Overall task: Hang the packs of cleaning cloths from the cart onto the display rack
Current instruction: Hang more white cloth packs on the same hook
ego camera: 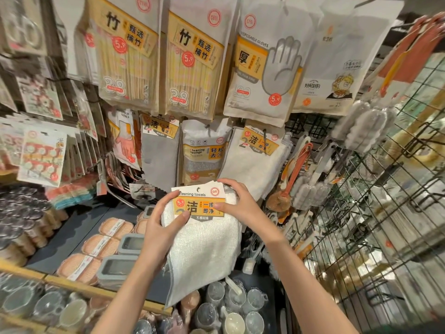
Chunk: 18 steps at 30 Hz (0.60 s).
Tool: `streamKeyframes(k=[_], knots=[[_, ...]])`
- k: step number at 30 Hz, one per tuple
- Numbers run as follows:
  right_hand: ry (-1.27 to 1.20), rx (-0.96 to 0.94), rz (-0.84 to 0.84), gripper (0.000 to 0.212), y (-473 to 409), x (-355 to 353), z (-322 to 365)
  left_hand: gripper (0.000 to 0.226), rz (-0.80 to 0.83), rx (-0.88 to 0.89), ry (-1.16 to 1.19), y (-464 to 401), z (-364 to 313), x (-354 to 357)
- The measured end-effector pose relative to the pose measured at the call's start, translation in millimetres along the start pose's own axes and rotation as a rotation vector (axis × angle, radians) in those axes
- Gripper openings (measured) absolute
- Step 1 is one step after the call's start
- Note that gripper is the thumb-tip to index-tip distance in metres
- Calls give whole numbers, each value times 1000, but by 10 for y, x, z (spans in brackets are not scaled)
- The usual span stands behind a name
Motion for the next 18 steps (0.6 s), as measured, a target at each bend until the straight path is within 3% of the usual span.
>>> streamKeyframes(k=[10,15,18], knots=[[103,50,-89,55,13,-50,-84,47,17,42,-2,4,106,80],[84,55,-119,54,-11,-98,-88,64,56,44,-48,-13,51,130],[67,69,-127,52,-7,-151,-106,55,61,35,-47,-13,52,155]])
Point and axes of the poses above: each hand's wrist, its own y-axis away from the middle knuckle, its own x-axis out of the palm, z = x × y, the point moved 6 cm from there along -y, towards the middle knuckle, and after that the axes turned 13 degrees about -z, right-handed, at the moved point
